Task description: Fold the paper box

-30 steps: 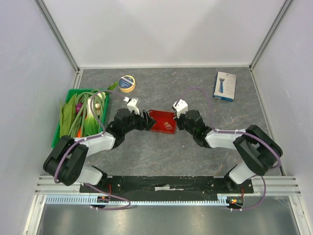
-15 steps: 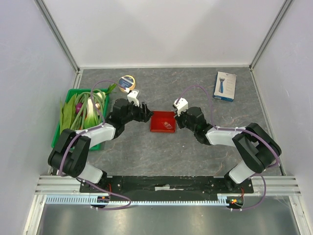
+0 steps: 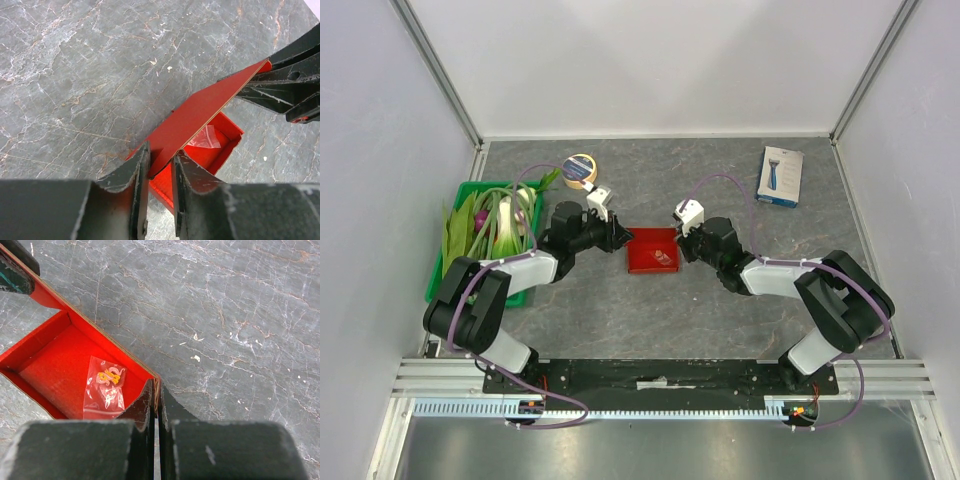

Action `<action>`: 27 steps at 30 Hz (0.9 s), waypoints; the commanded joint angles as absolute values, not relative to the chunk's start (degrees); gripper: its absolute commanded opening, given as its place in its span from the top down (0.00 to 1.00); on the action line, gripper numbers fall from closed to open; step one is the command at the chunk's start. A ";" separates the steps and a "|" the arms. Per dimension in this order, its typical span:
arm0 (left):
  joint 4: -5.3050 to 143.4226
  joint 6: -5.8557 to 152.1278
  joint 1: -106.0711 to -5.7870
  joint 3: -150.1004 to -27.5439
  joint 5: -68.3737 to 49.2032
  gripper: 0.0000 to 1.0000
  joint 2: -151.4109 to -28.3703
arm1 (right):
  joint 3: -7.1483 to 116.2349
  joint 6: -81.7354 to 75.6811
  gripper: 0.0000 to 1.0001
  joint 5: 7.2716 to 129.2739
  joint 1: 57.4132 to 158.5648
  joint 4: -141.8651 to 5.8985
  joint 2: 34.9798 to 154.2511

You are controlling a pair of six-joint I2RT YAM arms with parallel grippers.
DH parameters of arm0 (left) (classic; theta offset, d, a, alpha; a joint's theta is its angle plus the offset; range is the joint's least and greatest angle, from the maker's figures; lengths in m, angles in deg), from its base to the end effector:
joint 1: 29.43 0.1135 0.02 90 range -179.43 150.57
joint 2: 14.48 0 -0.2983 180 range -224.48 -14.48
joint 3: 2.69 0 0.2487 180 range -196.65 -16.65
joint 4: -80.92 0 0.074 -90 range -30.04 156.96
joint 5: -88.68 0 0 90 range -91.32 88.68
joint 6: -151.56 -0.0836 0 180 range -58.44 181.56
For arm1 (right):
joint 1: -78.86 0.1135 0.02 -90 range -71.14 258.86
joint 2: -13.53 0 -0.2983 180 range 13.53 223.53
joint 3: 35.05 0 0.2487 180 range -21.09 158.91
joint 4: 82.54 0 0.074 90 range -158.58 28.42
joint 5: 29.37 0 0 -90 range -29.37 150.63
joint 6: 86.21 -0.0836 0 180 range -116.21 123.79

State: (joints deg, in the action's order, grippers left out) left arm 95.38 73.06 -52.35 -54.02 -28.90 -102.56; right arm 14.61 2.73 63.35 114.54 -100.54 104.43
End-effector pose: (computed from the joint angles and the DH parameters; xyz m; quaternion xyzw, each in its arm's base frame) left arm 0.3039 -0.1705 0.2067 0.2124 0.7893 -0.3492 0.4582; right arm 0.2872 0.2111 0.1857 -0.2609 0.7931 0.1922 0.5158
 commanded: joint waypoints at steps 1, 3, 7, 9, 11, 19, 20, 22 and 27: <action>98.60 71.93 -53.42 -52.78 -28.31 0.70 -100.71 | 14.33 1.33 1.00 62.92 114.55 -98.81 104.68; 97.37 71.84 -53.69 -52.43 -26.91 0.62 -100.01 | 14.07 1.15 1.00 62.57 114.55 -99.25 104.24; 94.55 71.31 -53.77 -52.43 -24.09 0.60 -99.04 | 13.89 1.06 1.00 62.30 114.55 -99.34 103.80; 94.12 71.14 -54.04 -52.08 -23.30 0.61 -98.42 | 13.89 1.06 1.00 62.39 114.55 -99.25 103.80; 93.41 70.87 -54.13 -51.72 -22.59 0.63 -97.81 | 13.89 0.97 1.00 62.39 114.55 -99.43 103.97; 91.92 69.99 -55.35 -52.51 -20.58 0.71 -98.59 | 13.80 0.54 1.00 62.74 114.55 -99.69 103.97; 91.92 69.91 -55.79 -52.69 -20.14 0.73 -98.60 | 13.80 0.45 1.00 62.83 114.55 -99.78 103.97; 91.39 69.82 -56.50 -53.21 -18.47 0.82 -98.60 | 13.71 0.01 1.00 62.57 114.54 -99.95 103.97; 87.98 72.97 -62.03 -55.41 -10.14 0.98 -97.98 | 13.19 -7.53 1.00 57.14 116.03 -100.04 103.19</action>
State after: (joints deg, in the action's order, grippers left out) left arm 91.62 71.91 -57.68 -52.29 -17.20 -99.56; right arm 14.59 -0.66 61.45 114.50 -100.63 104.38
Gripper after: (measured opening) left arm 0.077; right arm 0.011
